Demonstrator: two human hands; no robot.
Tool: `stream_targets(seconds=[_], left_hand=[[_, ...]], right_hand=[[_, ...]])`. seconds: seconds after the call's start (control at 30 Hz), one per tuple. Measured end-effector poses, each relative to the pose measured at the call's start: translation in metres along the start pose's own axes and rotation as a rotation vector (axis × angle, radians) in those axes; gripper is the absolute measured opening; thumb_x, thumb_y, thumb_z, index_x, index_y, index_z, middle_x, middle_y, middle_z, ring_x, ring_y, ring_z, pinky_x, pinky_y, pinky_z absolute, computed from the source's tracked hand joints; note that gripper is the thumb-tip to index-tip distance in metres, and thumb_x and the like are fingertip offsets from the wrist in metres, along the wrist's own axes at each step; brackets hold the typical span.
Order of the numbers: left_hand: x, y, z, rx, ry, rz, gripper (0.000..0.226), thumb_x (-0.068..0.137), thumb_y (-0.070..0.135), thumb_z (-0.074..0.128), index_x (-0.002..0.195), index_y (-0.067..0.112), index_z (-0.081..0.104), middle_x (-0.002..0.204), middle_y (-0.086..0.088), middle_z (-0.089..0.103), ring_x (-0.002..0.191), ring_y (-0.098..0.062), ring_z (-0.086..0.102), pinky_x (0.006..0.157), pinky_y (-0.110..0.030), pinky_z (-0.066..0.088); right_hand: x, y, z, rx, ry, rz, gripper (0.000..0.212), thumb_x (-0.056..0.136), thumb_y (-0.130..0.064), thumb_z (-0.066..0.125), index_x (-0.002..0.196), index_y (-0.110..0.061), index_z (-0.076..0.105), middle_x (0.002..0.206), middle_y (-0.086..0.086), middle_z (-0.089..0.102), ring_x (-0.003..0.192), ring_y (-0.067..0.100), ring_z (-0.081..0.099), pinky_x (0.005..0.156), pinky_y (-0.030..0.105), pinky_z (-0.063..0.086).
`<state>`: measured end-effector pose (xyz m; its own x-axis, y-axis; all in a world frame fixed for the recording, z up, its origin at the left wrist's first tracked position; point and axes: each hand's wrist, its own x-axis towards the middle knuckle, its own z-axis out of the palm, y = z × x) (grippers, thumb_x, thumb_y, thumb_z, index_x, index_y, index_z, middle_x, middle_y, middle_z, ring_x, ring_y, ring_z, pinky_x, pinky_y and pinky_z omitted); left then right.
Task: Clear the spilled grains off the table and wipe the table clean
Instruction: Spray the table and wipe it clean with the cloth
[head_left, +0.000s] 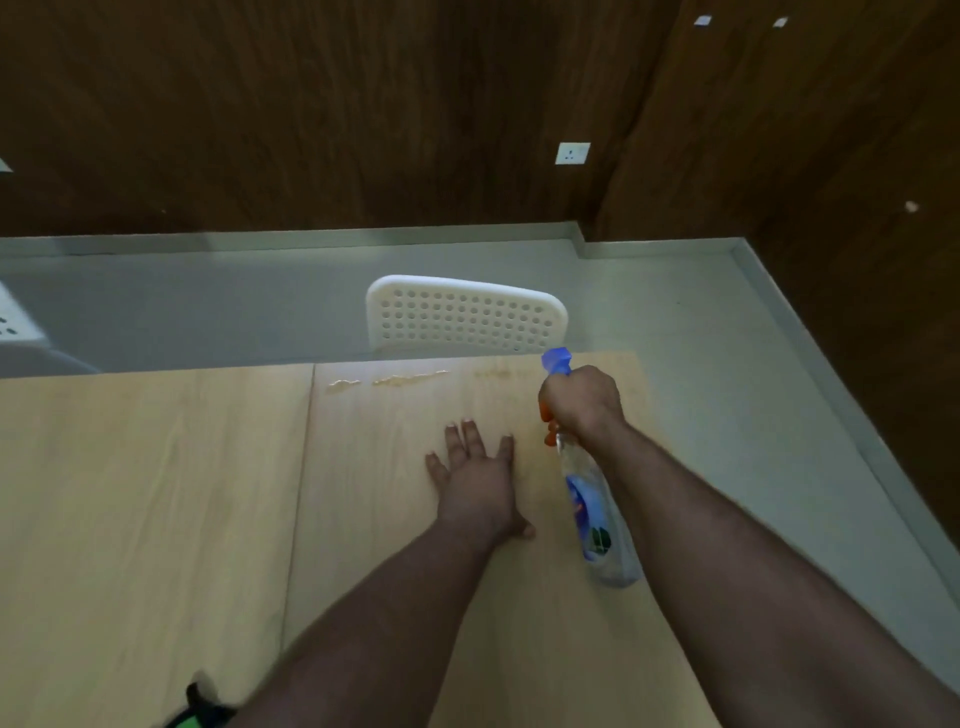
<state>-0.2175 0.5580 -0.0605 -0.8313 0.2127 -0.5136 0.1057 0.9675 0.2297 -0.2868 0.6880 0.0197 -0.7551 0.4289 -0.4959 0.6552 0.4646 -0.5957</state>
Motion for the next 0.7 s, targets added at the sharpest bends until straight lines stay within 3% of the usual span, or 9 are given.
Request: stream_targets(seconds=[0.1,0.2,0.37,0.5,0.57,0.7], left_hand=[[0.001,0.008,-0.003,0.009,-0.016,-0.046,0.135,0.074,0.057,0.089,0.168,0.031,-0.005,0.170,-0.025,-0.023,0.155,-0.050,-0.023,0.123,-0.072,0.002],[0.001,0.014,-0.004,0.010,-0.034,-0.069,0.136,0.075,0.053,0.089,0.167,0.031,-0.007,0.169,-0.024,-0.025,0.155,-0.050,-0.024,0.123,-0.073,0.003],[-0.002,0.026,-0.006,0.039,-0.043,-0.066,0.124,0.082,0.037,0.088,0.168,0.030,-0.002,0.172,-0.022,-0.020,0.157,-0.051,-0.017,0.123,-0.072,0.010],[-0.004,0.049,-0.007,0.049,-0.005,0.028,0.075,0.104,0.007,0.049,0.167,0.033,0.018,0.177,-0.008,-0.006,0.162,-0.037,-0.005,0.120,-0.072,0.022],[-0.002,0.049,-0.008,0.057,-0.010,0.023,0.070,0.105,0.005,0.038,0.166,0.034,0.022,0.177,-0.007,-0.004,0.162,-0.035,-0.003,0.119,-0.072,0.024],[-0.005,0.050,-0.004,0.113,0.011,0.036,0.070,0.104,0.005,0.038,0.166,0.034,0.024,0.177,-0.007,-0.002,0.162,-0.036,0.001,0.118,-0.068,0.030]], right_hand=[[0.010,0.015,-0.029,0.035,0.050,0.023,0.019,0.066,-0.002,0.064,0.083,0.005,0.071,0.067,0.020,0.073,0.049,0.035,0.072,0.068,0.048,0.067],[0.015,0.033,-0.051,0.067,0.076,0.074,0.021,0.066,-0.001,0.063,0.084,0.008,0.070,0.061,0.021,0.071,0.050,0.035,0.073,0.070,0.052,0.067],[0.015,0.054,-0.075,0.109,0.085,0.097,0.024,0.069,0.001,0.063,0.091,0.008,0.069,0.064,0.022,0.071,0.052,0.034,0.074,0.068,0.045,0.064],[0.008,0.075,-0.082,0.110,0.081,0.124,0.022,0.071,0.003,0.064,0.092,0.008,0.067,0.069,0.023,0.073,0.054,0.033,0.074,0.069,0.050,0.067],[0.003,0.086,-0.086,0.116,0.079,0.139,0.021,0.071,0.003,0.064,0.091,0.008,0.068,0.065,0.022,0.072,0.053,0.033,0.074,0.071,0.050,0.067],[-0.017,0.118,-0.101,0.091,0.078,0.151,0.022,0.072,0.000,0.064,0.092,0.005,0.069,0.073,0.020,0.074,0.050,0.030,0.073,0.062,0.039,0.066]])
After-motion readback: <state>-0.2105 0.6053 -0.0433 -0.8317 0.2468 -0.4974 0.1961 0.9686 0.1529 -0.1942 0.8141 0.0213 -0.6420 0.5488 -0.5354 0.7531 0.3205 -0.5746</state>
